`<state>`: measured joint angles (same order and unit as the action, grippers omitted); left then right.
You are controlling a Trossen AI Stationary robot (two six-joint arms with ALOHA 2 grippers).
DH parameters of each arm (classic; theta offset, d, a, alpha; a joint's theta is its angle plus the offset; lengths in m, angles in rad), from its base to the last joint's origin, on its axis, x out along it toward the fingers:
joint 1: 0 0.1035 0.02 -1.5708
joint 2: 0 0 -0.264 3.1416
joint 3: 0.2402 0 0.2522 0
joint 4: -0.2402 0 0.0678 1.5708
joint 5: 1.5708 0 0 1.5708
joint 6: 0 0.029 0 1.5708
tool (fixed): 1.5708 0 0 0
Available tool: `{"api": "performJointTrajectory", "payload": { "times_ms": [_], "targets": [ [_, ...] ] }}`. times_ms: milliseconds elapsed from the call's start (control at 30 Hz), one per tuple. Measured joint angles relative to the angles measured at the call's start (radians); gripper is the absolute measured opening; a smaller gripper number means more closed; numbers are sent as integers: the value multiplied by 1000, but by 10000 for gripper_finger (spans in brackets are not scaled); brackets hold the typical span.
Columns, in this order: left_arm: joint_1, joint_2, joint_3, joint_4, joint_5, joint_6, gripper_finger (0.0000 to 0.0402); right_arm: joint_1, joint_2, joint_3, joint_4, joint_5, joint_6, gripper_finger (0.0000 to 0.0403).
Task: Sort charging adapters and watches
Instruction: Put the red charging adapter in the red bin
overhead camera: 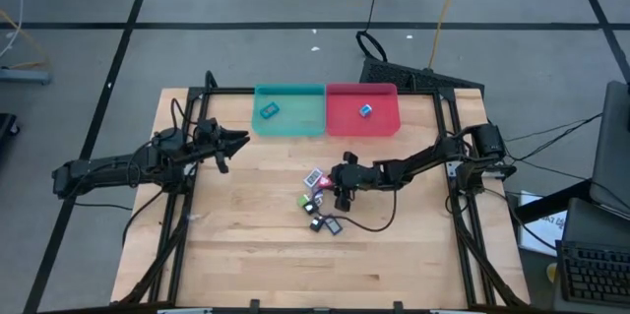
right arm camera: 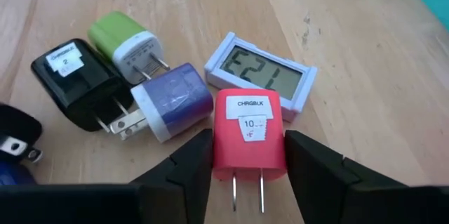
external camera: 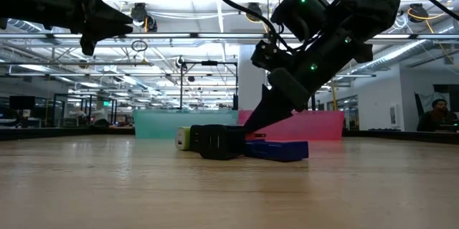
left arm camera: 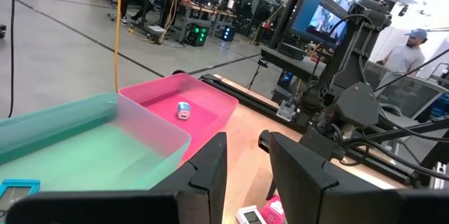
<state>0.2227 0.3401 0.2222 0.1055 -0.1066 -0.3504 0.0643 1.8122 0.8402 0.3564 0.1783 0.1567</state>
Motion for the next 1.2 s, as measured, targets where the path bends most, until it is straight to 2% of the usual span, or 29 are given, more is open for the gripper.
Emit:
{"api": "performJointTrajectory", "payload": {
  "times_ms": [233,567,1200],
  "targets": [
    [0,0,0,-6,0,-49,108,0,-57,0,-87,2,-53,147],
    [-1,15,0,-5,0,-51,108,0,-248,-8,-218,7,-76,142],
    [-1,118,1,29,0,-50,108,0,-651,-263,-205,8,-45,143]
  ]
}}
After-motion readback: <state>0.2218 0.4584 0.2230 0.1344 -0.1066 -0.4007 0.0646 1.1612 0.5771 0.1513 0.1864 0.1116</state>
